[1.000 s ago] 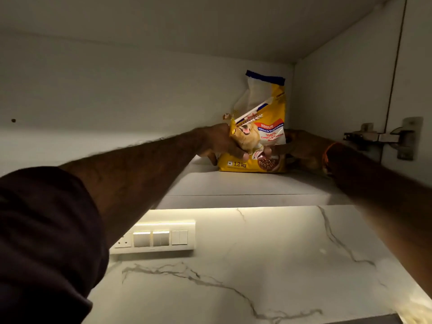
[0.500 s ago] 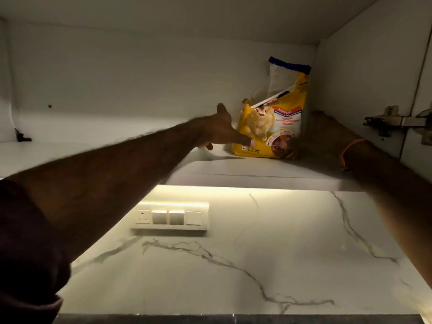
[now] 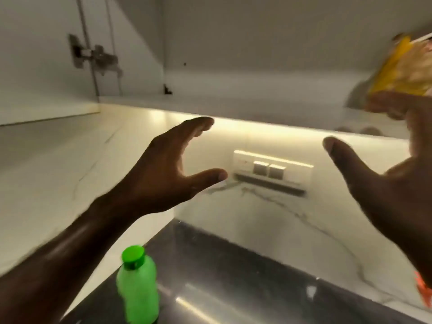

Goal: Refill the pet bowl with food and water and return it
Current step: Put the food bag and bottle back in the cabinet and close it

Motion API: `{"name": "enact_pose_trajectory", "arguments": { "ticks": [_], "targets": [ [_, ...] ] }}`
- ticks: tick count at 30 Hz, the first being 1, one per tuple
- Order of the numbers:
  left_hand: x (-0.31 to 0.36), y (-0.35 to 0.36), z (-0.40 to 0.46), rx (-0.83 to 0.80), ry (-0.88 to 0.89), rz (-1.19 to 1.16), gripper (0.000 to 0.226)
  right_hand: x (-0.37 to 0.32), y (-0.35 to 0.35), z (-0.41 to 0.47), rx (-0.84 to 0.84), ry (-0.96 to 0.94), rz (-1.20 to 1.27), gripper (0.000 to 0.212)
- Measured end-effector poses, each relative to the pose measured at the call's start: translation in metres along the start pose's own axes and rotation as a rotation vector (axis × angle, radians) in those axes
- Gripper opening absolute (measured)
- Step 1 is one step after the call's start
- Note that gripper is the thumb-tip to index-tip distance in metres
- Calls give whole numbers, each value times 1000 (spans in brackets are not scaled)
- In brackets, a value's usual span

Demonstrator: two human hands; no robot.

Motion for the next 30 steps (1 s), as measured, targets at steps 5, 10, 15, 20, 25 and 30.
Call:
{"name": "enact_pose_trajectory", "arguments": {
  "ticks": [5,10,15,20,25,30],
  "targets": [
    [-118,-3,-96,17,-346,48,104,-49,93,-97,-240,-31,203,56],
    [-218,19,-186,-23,-677,-17,130,-87,208,-201,-731,124,524,78],
    [-283,66,-234,-156,-881,-125,123,-121,304,-276,-1164,216,637,116],
    [-316,106,-237,-230,-940,-263,122,-138,366,-310,-1258,306,677,134],
    [-329,120,-226,-213,-853,-255,121,-142,378,-312,-1202,355,743,107],
    [-288,95,-194,-114,-646,-287,96,-130,346,-274,-1093,333,817,99]
  ]
}}
Point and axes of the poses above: each hand's wrist, its own z-axis towards the middle knuckle, its own y-axis out of the palm, x = y × z, the point moved 4 cm from there along z, towards the middle knuckle, and after that the axes turned 10 degrees about -y, right-handed, at the moved point
